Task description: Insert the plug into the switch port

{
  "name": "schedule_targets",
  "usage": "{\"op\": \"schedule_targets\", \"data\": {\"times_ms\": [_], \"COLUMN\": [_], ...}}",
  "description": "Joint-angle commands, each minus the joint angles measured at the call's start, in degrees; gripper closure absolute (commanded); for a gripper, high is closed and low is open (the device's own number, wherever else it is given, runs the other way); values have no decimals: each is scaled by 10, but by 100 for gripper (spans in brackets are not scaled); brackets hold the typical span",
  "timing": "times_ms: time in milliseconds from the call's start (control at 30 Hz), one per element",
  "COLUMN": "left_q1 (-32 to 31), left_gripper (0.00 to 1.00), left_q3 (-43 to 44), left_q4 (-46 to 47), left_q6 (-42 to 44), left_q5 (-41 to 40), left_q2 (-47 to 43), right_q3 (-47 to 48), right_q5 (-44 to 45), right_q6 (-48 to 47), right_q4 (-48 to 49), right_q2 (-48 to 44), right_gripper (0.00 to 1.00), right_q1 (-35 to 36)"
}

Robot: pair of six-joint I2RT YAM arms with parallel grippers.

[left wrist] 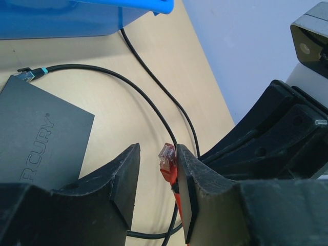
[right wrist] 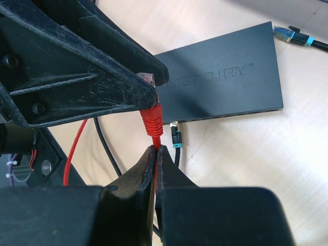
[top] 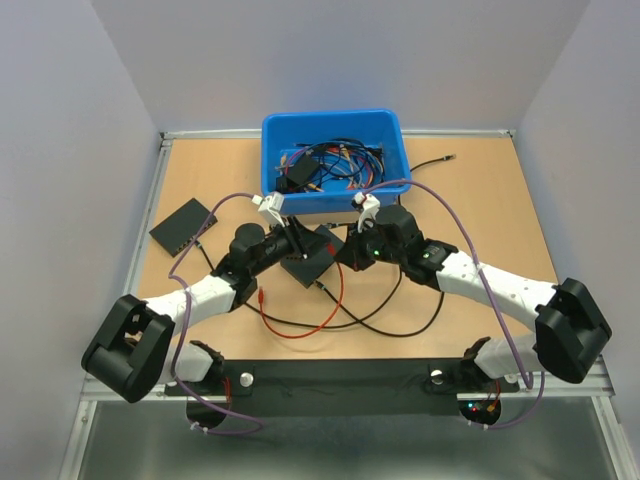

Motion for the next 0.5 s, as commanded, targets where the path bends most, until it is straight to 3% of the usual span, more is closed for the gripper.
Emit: {"op": "schedule_targets", "data": {"times_ms": [0,367,467], "left_q1": [-3,-14,-15], "left_gripper": [57,99,100], "left_q3": [19,4,-13], "left_q4": [36,62,49], "left_q6": [12,-7,-28], "left_q5": [-8,-5,-19], "left_q2": [-13,-32,-53], "right_q3": [0,1,1], "right_q5": [-27,-18,0], "right_q6": [6,6,7], "right_q4": [43,45,44], "right_q2": [-19,-19,-20], "right_gripper": [100,99,86], "right_q1": [3,3,2]}}
